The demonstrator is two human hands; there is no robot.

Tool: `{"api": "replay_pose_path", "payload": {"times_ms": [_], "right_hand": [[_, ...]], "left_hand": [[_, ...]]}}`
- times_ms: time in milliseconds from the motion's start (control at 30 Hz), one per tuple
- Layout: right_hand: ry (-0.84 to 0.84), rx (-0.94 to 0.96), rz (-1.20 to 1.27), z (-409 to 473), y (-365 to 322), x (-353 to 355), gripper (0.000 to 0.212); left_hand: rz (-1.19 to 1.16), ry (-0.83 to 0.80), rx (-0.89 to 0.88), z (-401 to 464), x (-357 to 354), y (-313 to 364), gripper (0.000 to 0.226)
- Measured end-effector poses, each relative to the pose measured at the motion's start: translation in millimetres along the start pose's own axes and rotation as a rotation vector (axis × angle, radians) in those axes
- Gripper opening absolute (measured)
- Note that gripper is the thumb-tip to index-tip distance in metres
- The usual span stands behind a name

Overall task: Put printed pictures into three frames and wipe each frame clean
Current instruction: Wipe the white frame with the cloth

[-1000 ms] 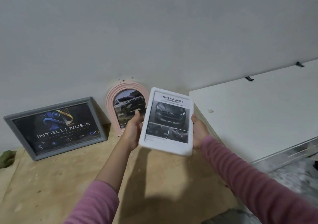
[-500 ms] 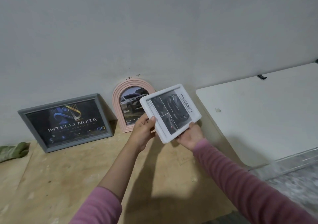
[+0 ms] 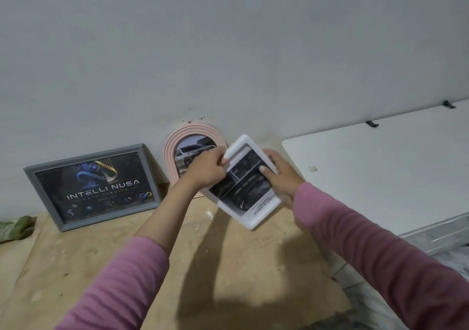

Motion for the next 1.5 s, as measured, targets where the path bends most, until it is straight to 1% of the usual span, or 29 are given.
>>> {"api": "replay_pose_path", "payload": {"times_ms": [33,67,133,200,267,300,333,367,433,500,567,700,800,900,1000,1100,1200,1267,1367,1500], "right_hand": [[-0.083,-0.022,0.028,-3,-2,-3,0.030],[-0.112,-0.042,0.016,-8,-5,-3,0.021],[-0.102,-0.033,0.020,-14,-5,2,0.017],[-0.069,-0.020,0.066,-17,2,7,0.018],[-0.017,-0.033,0.151,-19,14,13,0.018],[0.008,-0.039,0.206,-20,20,15,0.017],[0.026,-0.051,0.254,-22,26,19,0.017],[0.036,-0.062,0.316,-23,31,21,0.018],[0.045,-0.091,0.430,-22,43,23,0.022],[0.073,-0.109,0.491,-21,52,26,0.027],[0.104,-0.105,0.489,-18,59,27,0.027],[0.155,-0.081,0.500,-17,66,30,0.030],[0.194,-0.047,0.504,-11,69,35,0.030],[0.226,-0.018,0.443,0,72,41,0.034],[0.254,-0.046,0.315,5,70,46,0.027],[0.214,-0.072,0.206,9,80,45,0.026],[0.160,-0.072,0.085,9,87,41,0.031],[0.169,-0.069,0.004,8,87,37,0.029],[0.183,-0.115,-0.007,7,93,28,0.023],[0.192,-0.146,-0.058,7,103,21,0.036]], "left_hand": [[0.054,-0.032,-0.023,3,0,6,0.014],[0.083,-0.051,-0.036,5,0,11,0.017],[0.082,-0.047,-0.056,9,-2,15,0.017],[-0.039,0.060,-0.052,12,-4,9,0.010],[-0.217,0.216,0.023,12,-7,-6,0.027],[-0.314,0.256,0.082,10,-11,-14,0.034],[-0.400,0.254,0.135,8,-19,-21,0.039],[-0.473,0.216,0.193,6,-30,-27,0.043],[-0.537,0.071,0.288,1,-57,-40,0.048],[-0.520,-0.045,0.304,0,-82,-48,0.043],[-0.510,-0.062,0.283,3,-96,-51,0.039],[-0.534,-0.051,0.255,19,-105,-50,0.046],[-0.528,-0.065,0.235,36,-109,-49,0.047],[-0.531,-0.080,0.227,55,-116,-51,0.046],[-0.533,-0.103,0.251,66,-127,-56,0.047],[-0.533,-0.109,0.263,71,-136,-61,0.051],[-0.549,-0.096,0.297,68,-143,-64,0.048],[-0.535,-0.085,0.319,63,-145,-70,0.050],[-0.511,-0.070,0.323,58,-146,-77,0.049],[-0.499,-0.084,0.345,52,-147,-81,0.045]]}}
Point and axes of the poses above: each hand's wrist, its own z-axis towards the middle knuckle, its own x-axis out of the back of the hand, y = z × x, the point moved 6 cm from there along z, towards the middle knuckle, and after that the axes turned 3 degrees about -y, right-handed, at the moved point
